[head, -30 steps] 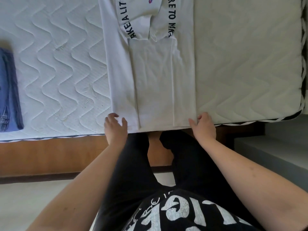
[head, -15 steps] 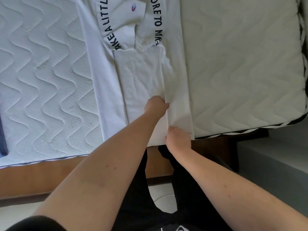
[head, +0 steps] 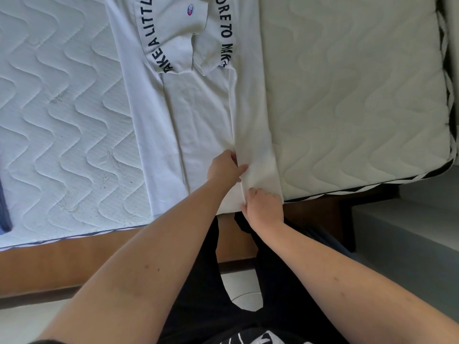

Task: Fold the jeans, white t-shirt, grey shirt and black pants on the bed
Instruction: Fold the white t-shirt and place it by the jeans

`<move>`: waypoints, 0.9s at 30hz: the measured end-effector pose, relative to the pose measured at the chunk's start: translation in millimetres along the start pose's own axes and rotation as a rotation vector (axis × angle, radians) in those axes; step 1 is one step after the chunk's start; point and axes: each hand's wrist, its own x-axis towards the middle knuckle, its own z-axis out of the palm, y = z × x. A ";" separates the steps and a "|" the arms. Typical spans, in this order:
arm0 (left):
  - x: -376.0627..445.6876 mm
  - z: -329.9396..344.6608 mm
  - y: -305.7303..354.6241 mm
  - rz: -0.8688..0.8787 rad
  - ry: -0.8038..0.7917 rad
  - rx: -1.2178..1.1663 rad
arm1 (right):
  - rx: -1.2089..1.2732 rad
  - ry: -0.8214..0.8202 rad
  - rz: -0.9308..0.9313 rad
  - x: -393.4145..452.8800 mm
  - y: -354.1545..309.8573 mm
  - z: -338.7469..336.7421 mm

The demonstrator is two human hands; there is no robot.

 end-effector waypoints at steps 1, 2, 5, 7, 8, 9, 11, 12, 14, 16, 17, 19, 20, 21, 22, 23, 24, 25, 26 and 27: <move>-0.5 1.2 -0.4 -0.009 -0.052 -0.003 | -0.003 0.001 -0.007 -0.8 3.0 0.5; -0.9 2.5 -0.9 -0.013 -0.098 0.006 | 0.001 0.017 -0.019 -1.3 6.7 0.9; -2.3 5.0 -3.9 0.001 -0.163 0.005 | 0.145 0.166 0.076 0.4 24.7 -3.6; -4.5 6.4 -7.7 -0.013 -0.182 -0.074 | 0.364 0.281 0.291 4.0 42.3 -4.6; -6.7 7.6 -9.8 -0.027 -0.195 -0.117 | 0.502 0.264 0.382 6.9 51.9 -4.8; -9.4 9.2 -11.9 -0.042 -0.210 -0.152 | 0.635 0.187 0.440 10.6 60.6 -5.4; -15.7 13.6 -15.8 -0.068 -0.250 -0.205 | 0.806 -0.047 0.443 17.1 71.5 -8.0; -18.7 16.2 -17.7 -0.078 -0.269 -0.213 | 0.802 -0.137 0.404 18.6 74.8 -9.4; -24.3 21.4 -22.9 -0.097 -0.277 -0.187 | 0.756 -0.196 0.358 17.5 79.8 -14.7; -28.8 27.3 -28.4 -0.085 -0.230 -0.072 | 0.879 -0.226 0.380 13.3 82.6 -15.2; -30.3 30.4 -30.7 -0.065 -0.200 0.008 | 0.905 -0.257 0.404 10.1 82.7 -14.4; -33.1 34.5 -33.3 -0.033 -0.151 0.167 | 0.747 -0.304 0.444 6.2 80.1 -15.4; -32.9 35.3 -33.4 -0.020 -0.119 0.248 | 0.592 -0.306 0.453 6.4 78.5 -15.6; -31.5 34.7 -32.7 -0.010 -0.081 0.307 | 0.466 -0.276 0.461 7.9 77.5 -16.2; -28.7 32.6 -30.4 0.001 -0.038 0.320 | 0.417 -0.222 0.469 11.2 76.7 -18.1; -24.0 28.5 -26.8 0.020 0.006 0.281 | 0.442 -0.153 0.463 16.3 76.1 -21.2; -17.4 22.2 -21.9 0.044 0.048 0.212 | 0.512 -0.081 0.442 23.8 75.9 -25.3; -9.1 13.8 -15.6 0.074 0.089 0.141 | 0.595 -0.012 0.408 33.2 76.5 -30.4; 0.7 3.4 -8.6 0.108 0.135 0.080 | 0.669 0.055 0.379 45.1 77.2 -36.4; 11.6 -7.8 -0.3 0.138 0.186 0.032 | 0.731 0.113 0.364 58.6 77.9 -44.0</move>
